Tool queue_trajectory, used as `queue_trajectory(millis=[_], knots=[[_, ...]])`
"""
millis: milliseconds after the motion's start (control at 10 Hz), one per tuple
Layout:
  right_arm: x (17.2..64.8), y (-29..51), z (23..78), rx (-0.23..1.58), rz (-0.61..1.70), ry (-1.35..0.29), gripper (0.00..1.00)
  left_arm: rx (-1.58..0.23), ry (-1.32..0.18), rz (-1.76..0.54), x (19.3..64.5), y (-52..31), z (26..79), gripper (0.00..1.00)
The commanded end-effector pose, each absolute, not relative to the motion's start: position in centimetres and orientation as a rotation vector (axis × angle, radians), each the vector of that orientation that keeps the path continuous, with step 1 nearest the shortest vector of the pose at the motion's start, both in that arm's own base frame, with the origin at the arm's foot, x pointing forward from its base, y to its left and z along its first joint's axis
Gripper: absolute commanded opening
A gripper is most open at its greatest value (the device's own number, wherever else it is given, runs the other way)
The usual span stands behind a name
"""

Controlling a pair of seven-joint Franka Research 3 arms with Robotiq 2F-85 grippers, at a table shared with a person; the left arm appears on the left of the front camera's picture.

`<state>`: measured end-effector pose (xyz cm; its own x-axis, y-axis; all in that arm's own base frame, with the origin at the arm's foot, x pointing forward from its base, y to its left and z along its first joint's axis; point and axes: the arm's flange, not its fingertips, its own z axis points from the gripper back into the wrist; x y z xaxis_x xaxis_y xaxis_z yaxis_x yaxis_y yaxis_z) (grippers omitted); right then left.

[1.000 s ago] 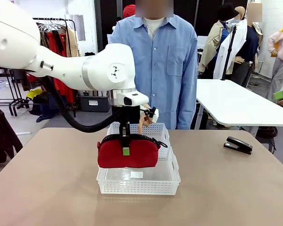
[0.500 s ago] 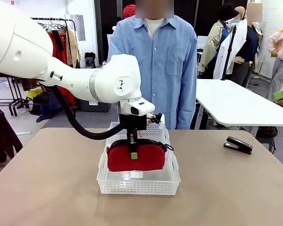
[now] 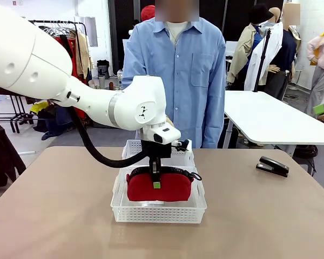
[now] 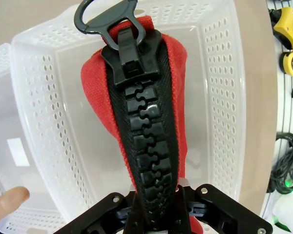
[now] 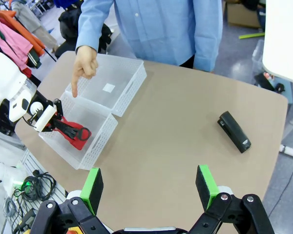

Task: Distribute items into two baskets.
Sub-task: Place the picked Pencil pouch into the Organizing basket as instructed by the person.

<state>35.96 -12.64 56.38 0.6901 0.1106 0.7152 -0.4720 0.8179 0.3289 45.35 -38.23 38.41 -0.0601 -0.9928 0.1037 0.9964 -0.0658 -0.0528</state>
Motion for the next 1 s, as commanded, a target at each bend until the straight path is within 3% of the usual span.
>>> queue_trajectory(millis=[0, 800, 900], knots=[[36.0, -12.6, 56.5, 0.538, 0.348, -0.758, 1.00, -0.097, -0.054, -1.620, 45.1, -38.6, 37.8, 0.00], [36.0, -12.6, 56.5, 0.538, 0.348, -0.758, 1.00, -0.101, -0.008, -1.649, 44.5, -39.3, 35.3, 0.00], [36.0, -12.6, 56.5, 0.538, 0.348, -0.758, 1.00, -0.103, 0.002, -1.634, 44.5, -39.2, 35.4, 0.17]])
